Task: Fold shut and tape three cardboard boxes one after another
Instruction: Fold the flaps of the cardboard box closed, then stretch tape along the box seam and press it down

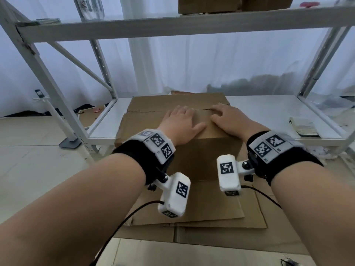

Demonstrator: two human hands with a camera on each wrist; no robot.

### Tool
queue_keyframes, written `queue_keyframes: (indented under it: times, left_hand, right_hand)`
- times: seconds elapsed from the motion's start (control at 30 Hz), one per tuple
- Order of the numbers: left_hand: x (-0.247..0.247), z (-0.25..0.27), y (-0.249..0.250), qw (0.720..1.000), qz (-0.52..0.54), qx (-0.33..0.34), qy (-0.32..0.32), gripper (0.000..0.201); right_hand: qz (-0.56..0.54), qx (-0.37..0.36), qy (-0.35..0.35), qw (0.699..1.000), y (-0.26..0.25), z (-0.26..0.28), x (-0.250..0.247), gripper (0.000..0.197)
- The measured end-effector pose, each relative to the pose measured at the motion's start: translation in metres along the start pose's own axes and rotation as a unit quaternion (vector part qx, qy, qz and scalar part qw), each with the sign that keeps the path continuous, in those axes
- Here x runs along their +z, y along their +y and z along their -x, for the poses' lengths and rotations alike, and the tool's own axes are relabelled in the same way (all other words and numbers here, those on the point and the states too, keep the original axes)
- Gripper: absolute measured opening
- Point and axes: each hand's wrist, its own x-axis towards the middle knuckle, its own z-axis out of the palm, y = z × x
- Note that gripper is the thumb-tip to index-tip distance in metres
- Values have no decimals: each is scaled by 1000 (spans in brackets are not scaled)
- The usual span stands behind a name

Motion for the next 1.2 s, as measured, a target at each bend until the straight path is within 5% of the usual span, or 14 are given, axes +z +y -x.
queue_keyframes:
  times: [0.17, 0.37, 0.63, 0.7, 0.8, 0.9, 1.03, 1.2]
  left_hand:
    - [15, -8, 77, 984, 23, 120, 128, 55]
    - [41, -23, 148, 946, 46, 299, 115, 29]
    - [94, -40, 181, 967, 7, 251, 33, 29]
    - [100, -44, 185, 972, 17, 236, 11, 29]
    - [105, -49, 188, 973, 9, 232, -4, 28]
    - [105, -52, 189, 973, 6, 233, -9, 28]
    - [97, -49, 187, 968, 6, 250, 17, 27]
    - [57, -40, 184, 946, 94, 287, 117, 25]
  right_hand:
    - [-268, 50, 129, 954, 48, 34, -22, 46]
    - [-106, 196, 50, 974, 159, 84, -22, 22]
    - [62, 217, -51, 973, 234, 124, -13, 27]
    - [110, 220, -89, 965, 245, 122, -8, 44]
    - [165, 216, -134, 953, 250, 113, 2, 28]
    - [196, 242, -154, 938, 245, 106, 9, 33]
    - [218, 193, -70, 954, 232, 102, 4, 30]
    - [99, 167, 113, 974, 191, 91, -28, 31]
